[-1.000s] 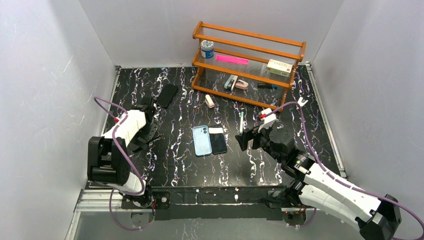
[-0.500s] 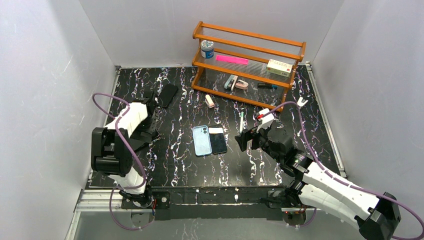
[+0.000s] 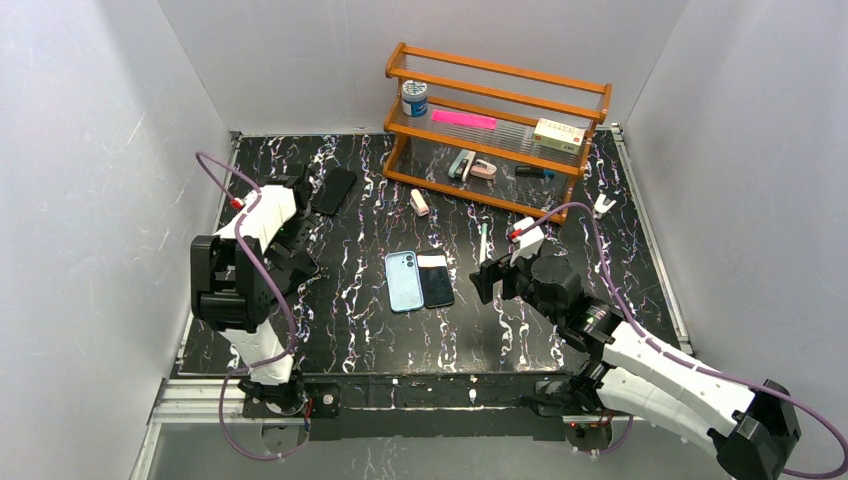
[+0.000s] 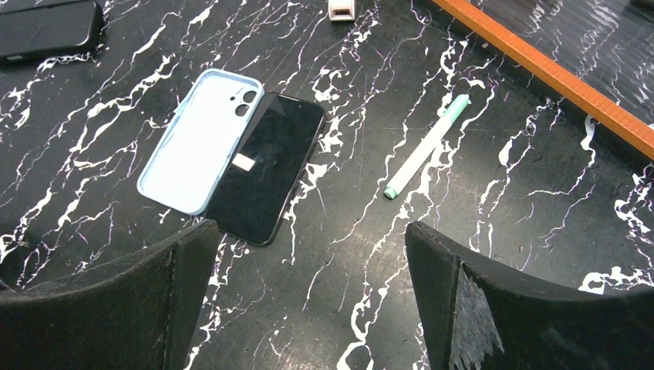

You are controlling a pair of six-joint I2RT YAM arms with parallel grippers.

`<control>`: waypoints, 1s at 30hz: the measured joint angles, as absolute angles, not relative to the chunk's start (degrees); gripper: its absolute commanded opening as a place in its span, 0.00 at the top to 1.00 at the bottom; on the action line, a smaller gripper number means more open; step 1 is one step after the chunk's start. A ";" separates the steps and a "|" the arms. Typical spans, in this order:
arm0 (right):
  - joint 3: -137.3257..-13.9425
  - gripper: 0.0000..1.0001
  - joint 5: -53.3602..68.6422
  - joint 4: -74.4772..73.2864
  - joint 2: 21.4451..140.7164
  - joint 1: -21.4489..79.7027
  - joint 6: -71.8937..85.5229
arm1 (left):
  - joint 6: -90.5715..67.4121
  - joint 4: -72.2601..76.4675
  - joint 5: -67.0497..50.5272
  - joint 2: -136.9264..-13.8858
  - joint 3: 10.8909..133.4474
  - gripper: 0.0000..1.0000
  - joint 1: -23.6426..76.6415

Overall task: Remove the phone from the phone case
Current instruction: Pick up the phone at the center of the board.

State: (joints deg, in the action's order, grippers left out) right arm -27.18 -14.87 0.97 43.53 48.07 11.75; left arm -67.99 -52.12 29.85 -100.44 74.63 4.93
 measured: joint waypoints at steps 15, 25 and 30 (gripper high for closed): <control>-27.18 0.01 -14.83 0.99 44.18 48.07 11.14 | -9.10 -37.74 19.00 -95.53 68.23 0.02 1.45; -27.18 0.01 -14.13 0.99 42.78 48.07 10.92 | 22.31 -39.88 5.82 -84.51 61.52 0.02 1.50; -27.18 0.01 -13.50 0.95 42.78 48.07 10.92 | 29.32 -41.36 2.63 -86.28 61.49 0.02 1.50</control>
